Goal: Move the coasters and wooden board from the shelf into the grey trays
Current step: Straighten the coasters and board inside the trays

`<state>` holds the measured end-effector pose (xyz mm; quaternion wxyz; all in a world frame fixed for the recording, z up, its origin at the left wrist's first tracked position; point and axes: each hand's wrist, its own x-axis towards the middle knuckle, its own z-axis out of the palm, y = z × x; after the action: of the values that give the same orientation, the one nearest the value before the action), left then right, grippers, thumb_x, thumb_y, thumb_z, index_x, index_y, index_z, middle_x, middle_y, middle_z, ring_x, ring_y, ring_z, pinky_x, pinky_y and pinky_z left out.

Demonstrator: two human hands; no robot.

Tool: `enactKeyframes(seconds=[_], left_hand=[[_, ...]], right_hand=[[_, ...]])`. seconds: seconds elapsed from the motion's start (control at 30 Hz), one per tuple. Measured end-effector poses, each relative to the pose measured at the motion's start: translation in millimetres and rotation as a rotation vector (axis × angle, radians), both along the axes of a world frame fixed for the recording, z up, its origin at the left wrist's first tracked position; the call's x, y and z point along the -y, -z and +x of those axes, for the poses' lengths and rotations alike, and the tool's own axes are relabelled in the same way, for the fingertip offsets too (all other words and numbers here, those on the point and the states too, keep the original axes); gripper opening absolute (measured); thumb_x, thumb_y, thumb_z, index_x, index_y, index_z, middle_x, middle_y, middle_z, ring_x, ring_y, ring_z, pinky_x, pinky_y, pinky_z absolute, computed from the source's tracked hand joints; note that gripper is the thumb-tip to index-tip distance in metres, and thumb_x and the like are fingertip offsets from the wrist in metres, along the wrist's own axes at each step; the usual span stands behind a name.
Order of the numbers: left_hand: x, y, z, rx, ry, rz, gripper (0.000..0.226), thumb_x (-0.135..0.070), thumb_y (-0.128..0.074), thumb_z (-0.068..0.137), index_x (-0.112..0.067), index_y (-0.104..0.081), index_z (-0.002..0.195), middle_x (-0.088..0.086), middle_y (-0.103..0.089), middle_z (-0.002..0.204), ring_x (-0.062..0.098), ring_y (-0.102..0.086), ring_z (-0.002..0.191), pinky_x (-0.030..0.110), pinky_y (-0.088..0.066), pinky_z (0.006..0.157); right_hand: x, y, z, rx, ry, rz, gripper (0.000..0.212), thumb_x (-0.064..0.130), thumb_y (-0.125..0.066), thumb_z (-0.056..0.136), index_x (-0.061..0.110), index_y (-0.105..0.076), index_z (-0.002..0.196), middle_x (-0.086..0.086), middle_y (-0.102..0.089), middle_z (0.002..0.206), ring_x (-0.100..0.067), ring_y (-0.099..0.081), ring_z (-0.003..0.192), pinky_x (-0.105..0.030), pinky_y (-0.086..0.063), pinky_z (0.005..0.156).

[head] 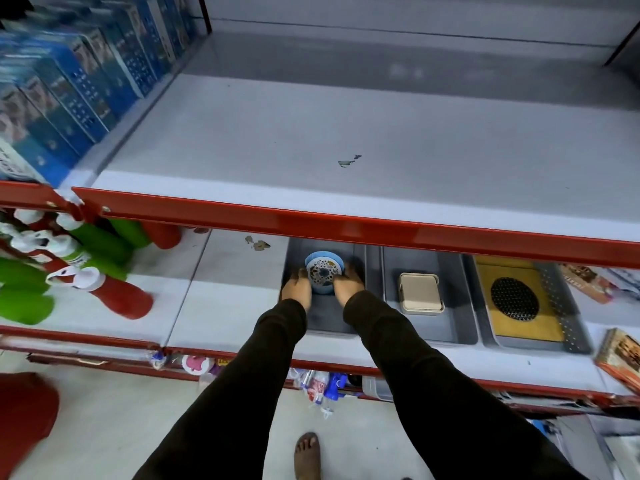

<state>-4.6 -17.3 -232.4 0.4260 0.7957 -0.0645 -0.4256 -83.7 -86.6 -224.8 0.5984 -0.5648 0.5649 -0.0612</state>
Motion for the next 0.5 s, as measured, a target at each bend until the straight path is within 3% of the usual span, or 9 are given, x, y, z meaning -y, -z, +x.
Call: enactKeyframes(seconds=[0.13, 0.27, 0.33, 0.4, 0.5], left_hand=[[1.8, -3.6, -3.9, -0.008, -0.022, -0.008, 0.05, -0.038, -0.027, 0.103, -0.007, -0.053, 0.133, 0.021, -0.053, 0.14, 0.035, -0.049, 0.129, 0.039, -0.035, 0.112], [3.5, -13.2, -7.6, 0.0, -0.037, 0.008, 0.053, -0.039, -0.027, 0.103, -0.007, -0.048, 0.139, 0.019, -0.05, 0.144, 0.035, -0.047, 0.132, 0.039, -0.035, 0.114], [4.6, -19.3, -14.4, 0.082, -0.022, 0.07, 0.053, -0.039, -0.028, 0.103, -0.008, -0.043, 0.143, 0.02, -0.043, 0.15, 0.036, -0.042, 0.137, 0.041, -0.032, 0.118], [7.5, -31.0, -28.7, 0.212, -0.021, 0.1, 0.052, -0.036, -0.034, 0.101, -0.008, -0.041, 0.144, 0.022, -0.039, 0.151, 0.037, -0.04, 0.138, 0.043, -0.032, 0.118], [22.4, -57.0, -67.9, 0.427, 0.102, -0.029, 0.04, -0.022, -0.038, 0.1, -0.002, -0.049, 0.133, 0.022, -0.05, 0.139, 0.036, -0.047, 0.13, 0.044, -0.035, 0.114]], right_hand=[[2.2, 3.1, -4.5, 0.019, -0.044, -0.022, 0.035, 0.015, -0.042, 0.097, 0.016, -0.05, 0.131, -0.016, -0.057, 0.134, -0.03, -0.055, 0.121, -0.042, -0.043, 0.109], [0.9, -7.6, -4.6, -0.005, -0.09, -0.023, 0.048, 0.015, -0.043, 0.098, 0.015, -0.036, 0.146, -0.015, -0.049, 0.143, -0.029, -0.05, 0.129, -0.041, -0.041, 0.111], [-3.0, -20.6, -11.7, 0.032, -0.051, -0.085, 0.054, 0.013, -0.044, 0.098, 0.018, -0.029, 0.15, -0.01, -0.044, 0.148, -0.028, -0.048, 0.132, -0.035, -0.041, 0.109], [-4.9, -35.4, -27.3, 0.07, 0.004, -0.184, 0.053, 0.008, -0.044, 0.098, 0.019, -0.032, 0.148, -0.006, -0.045, 0.145, -0.025, -0.049, 0.13, -0.024, -0.042, 0.097], [-2.5, -50.4, -63.9, 0.05, 0.05, -0.409, 0.04, 0.005, -0.046, 0.095, 0.015, -0.048, 0.134, -0.009, -0.054, 0.133, -0.024, -0.055, 0.119, -0.028, -0.042, 0.102]])
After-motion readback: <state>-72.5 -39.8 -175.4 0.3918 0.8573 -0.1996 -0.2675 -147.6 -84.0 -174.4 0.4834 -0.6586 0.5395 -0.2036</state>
